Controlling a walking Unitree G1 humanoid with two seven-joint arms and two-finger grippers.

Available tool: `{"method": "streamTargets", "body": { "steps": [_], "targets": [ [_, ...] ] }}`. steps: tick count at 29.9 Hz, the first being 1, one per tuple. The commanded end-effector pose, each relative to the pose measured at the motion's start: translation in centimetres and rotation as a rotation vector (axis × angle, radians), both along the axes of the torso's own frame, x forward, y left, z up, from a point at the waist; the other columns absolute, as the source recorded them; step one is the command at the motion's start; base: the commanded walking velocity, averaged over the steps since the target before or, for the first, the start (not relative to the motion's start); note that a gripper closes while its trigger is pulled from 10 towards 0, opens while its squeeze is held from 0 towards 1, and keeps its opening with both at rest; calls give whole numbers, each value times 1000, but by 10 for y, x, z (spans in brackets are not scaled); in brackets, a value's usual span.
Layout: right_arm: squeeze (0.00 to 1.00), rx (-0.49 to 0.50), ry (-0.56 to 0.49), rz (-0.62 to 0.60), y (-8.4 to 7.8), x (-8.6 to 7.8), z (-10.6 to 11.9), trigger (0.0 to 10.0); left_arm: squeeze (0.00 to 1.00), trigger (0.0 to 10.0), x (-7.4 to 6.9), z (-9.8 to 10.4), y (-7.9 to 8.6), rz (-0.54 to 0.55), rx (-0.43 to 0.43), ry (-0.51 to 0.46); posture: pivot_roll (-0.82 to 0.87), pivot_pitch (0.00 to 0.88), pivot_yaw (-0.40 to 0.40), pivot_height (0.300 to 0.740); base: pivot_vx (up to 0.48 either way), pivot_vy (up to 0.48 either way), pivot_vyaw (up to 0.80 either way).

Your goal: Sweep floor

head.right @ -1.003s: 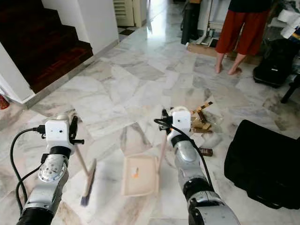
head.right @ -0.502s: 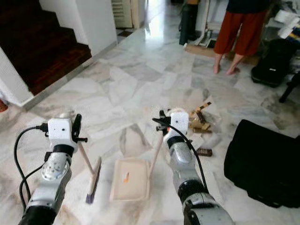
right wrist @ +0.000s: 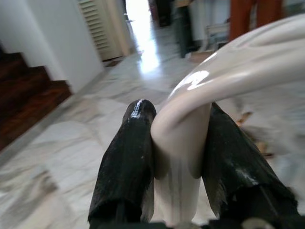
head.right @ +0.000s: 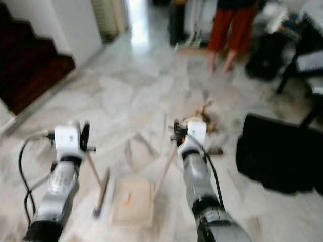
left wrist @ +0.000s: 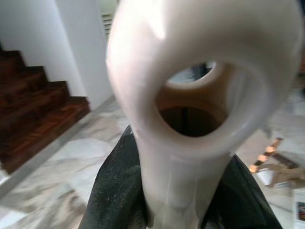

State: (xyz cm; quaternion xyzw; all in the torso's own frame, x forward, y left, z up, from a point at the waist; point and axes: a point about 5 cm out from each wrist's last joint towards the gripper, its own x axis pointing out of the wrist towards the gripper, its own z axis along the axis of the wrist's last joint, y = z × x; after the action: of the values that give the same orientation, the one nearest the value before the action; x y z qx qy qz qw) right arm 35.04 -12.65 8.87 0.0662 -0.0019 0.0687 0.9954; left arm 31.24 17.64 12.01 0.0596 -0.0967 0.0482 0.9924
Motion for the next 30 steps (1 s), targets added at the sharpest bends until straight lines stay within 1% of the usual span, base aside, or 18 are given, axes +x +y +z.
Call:
{"method": "streamTargets", "body": {
  "steps": [1,8,17,19,22,27,29,30],
  "targets": [
    [0,15,-49,16,9,5,12,10000,0,10000,0,11,9,20,27,-56,17,0,41,740,0,480,-800],
    [0,-4,-59,-2,4,5,14,10000,0,10000,3,13,7,14,25,-59,10,0,46,740,0,480,-800],
    [0,-11,-61,-5,3,6,14,10000,0,10000,3,13,6,13,25,-60,10,0,47,740,0,480,-800],
    [0,-30,-70,-15,0,8,19,10000,0,10000,3,15,8,20,25,-68,16,0,43,740,0,352,-800],
    [0,-28,-73,-18,2,9,20,10000,0,10000,0,15,10,19,41,-73,17,0,46,740,0,0,-765],
    [0,-25,-74,-8,5,10,22,10000,0,10000,-1,19,9,7,55,-99,17,16,51,740,0,0,0],
    [0,-23,-76,-7,5,10,22,10000,0,10000,-1,21,9,1,44,-109,16,22,54,740,0,0,0],
    [0,-23,-78,-7,5,10,23,10000,0,10000,0,20,8,-4,37,-97,16,24,55,740,0,0,0]
  ]
}}
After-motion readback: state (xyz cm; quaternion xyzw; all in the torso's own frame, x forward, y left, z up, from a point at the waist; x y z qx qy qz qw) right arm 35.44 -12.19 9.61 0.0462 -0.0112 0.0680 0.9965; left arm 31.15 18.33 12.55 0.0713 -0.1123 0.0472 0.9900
